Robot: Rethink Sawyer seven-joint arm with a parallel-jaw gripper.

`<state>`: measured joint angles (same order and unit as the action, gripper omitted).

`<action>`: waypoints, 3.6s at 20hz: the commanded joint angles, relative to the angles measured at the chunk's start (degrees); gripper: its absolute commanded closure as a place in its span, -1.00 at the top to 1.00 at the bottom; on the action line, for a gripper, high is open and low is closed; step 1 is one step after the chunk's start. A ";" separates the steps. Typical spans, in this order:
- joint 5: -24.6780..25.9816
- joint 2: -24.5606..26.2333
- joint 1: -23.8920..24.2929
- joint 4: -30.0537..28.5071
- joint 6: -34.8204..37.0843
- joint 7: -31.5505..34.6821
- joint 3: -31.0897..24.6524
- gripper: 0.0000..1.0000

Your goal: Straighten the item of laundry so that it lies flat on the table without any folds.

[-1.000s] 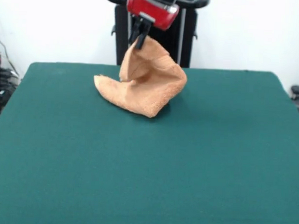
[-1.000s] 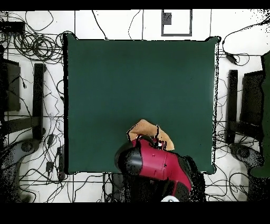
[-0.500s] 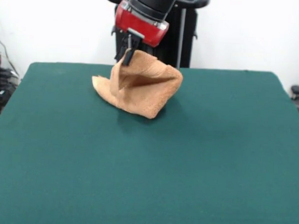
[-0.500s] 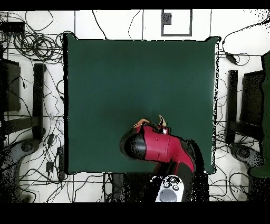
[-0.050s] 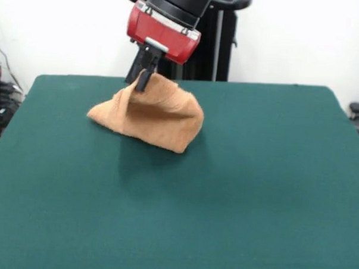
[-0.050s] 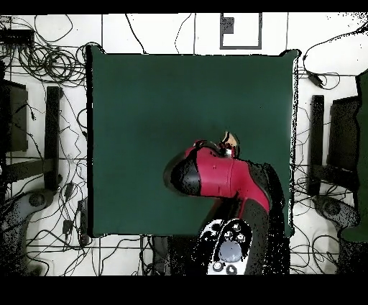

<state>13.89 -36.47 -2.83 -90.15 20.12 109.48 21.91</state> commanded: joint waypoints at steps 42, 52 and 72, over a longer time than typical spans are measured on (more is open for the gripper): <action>8.37 0.68 5.52 5.56 -0.86 5.02 -24.95 -1.00; 8.33 1.57 4.62 6.98 -1.07 6.00 -23.62 1.00; 5.69 -3.52 5.12 -3.75 4.11 6.35 -19.14 1.00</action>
<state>21.90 -40.88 1.20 -83.83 15.32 109.47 3.42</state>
